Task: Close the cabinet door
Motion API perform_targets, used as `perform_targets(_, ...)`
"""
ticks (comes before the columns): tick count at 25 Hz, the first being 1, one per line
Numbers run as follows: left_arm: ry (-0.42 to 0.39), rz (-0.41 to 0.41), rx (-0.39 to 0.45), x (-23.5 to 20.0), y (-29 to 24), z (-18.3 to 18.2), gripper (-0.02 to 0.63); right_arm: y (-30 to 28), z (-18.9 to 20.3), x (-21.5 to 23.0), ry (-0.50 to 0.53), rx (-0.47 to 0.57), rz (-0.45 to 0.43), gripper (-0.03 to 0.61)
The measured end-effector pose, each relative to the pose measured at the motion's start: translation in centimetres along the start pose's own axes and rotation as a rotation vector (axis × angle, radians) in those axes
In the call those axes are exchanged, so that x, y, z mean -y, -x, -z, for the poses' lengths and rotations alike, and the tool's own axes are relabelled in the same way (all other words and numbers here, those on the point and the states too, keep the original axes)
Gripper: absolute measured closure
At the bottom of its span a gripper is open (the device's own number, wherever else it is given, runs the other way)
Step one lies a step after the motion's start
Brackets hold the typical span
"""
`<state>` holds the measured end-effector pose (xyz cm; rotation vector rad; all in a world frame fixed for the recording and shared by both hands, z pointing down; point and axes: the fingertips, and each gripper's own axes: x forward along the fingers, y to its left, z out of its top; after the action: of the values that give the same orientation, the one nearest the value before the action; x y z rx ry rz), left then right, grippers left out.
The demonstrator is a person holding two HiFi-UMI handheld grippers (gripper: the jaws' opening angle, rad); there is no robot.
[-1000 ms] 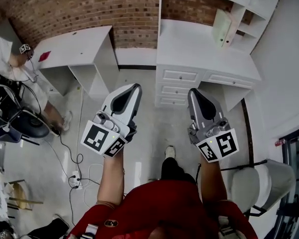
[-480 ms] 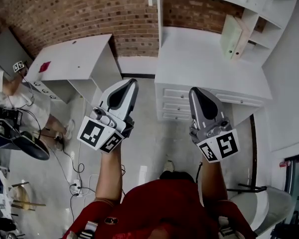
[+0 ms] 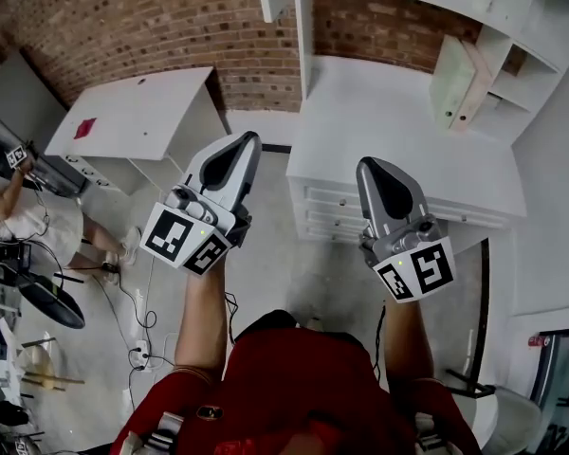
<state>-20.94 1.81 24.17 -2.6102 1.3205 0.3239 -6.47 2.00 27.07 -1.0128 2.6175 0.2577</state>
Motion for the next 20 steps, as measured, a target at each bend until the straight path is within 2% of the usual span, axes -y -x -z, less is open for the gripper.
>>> perform_targets(6, 0.005, -0.001, 0.007, -3.7, -3.4, 0.5, 0.609, -3.1, 1.3, 2.7, 0.011, -0.004, 0.002, 0.566)
perform_targets(12, 0.009, 0.014, 0.027, -9.2, -7.4, 1.3, 0.607, -7.8, 2.9, 5.2, 0.06, -0.025, 0.006, 0.566)
perform_targets(20, 0.028, 0.05, 0.029, -16.9, -13.1, 1.9, 0.524, -13.8, 4.9, 8.8, 0.091, -0.045, 0.044, 0.565)
